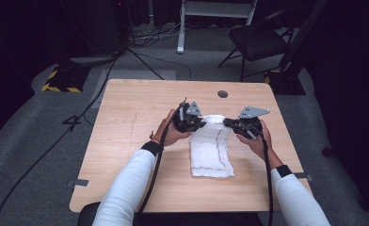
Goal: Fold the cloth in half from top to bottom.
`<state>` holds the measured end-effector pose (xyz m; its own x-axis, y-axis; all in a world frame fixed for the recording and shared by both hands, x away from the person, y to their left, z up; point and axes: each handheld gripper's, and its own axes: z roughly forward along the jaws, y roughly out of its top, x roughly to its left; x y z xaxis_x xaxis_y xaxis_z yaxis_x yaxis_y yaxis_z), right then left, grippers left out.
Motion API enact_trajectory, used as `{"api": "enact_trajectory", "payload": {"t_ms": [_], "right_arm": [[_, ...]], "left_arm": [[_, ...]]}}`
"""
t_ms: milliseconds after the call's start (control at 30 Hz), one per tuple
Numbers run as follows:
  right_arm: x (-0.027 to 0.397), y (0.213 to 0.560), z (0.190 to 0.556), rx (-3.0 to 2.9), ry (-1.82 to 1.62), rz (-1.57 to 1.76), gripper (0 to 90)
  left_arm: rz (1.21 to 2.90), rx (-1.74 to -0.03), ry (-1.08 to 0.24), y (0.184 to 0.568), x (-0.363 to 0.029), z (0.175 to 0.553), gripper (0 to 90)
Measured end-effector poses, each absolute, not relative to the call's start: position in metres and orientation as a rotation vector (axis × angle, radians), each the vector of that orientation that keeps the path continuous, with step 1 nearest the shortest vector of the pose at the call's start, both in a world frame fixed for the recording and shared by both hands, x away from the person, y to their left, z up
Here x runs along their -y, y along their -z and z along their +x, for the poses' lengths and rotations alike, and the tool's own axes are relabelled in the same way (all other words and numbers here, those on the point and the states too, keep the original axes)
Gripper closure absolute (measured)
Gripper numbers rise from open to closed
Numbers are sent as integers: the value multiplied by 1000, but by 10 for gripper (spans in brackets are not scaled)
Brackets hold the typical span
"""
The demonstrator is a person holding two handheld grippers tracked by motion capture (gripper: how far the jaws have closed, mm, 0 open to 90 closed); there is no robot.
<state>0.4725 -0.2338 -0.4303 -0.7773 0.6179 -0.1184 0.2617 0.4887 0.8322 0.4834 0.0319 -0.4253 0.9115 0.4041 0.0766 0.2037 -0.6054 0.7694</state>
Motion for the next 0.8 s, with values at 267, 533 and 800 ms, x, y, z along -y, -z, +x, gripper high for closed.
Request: {"api": "enact_trajectory", "payload": {"t_ms": [267, 533, 800], "right_arm": [[236, 431, 445, -2402, -1207, 647, 852], [237, 437, 417, -2482, -1226, 559, 851], [239, 455, 394, -2559, -1173, 524, 844]], "left_arm": [[2250, -369, -295, 432, -37, 455, 783], [2300, -293, -260, 448, -45, 426, 786], [2325, -277, -191, 458, -47, 404, 768]]}}
